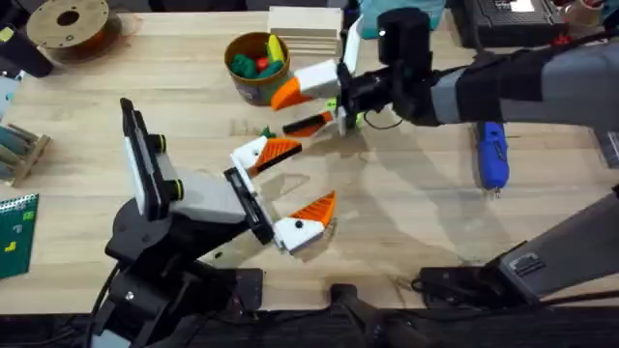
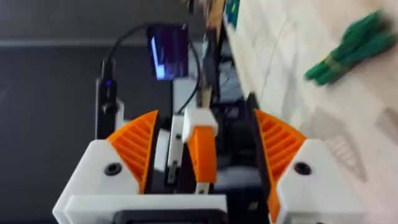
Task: Pick up the gripper from the table and insert it into the empty holder that is missing its gripper. Then pick up a screw, insert it into the mounting hole, and use the screwdriver to tighten it. Finally, clean up the table by picking up the vegetable and placing it into the bucket.
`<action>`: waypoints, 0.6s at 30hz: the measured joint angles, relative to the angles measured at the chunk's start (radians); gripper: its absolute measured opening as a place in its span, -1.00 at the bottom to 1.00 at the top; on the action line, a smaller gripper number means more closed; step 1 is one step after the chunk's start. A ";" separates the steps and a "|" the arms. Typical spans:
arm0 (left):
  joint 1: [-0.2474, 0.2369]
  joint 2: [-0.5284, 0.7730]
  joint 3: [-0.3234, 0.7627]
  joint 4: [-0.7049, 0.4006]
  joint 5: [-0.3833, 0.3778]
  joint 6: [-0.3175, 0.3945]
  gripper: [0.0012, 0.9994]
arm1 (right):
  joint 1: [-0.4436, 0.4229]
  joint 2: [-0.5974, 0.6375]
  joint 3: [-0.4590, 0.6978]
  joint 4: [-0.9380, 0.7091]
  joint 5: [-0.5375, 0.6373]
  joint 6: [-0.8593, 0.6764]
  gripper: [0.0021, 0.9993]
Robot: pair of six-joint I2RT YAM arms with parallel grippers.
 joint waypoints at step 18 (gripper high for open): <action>0.000 0.000 0.000 0.000 0.001 0.001 0.98 | -0.138 -0.016 0.368 -0.728 0.419 -0.408 0.62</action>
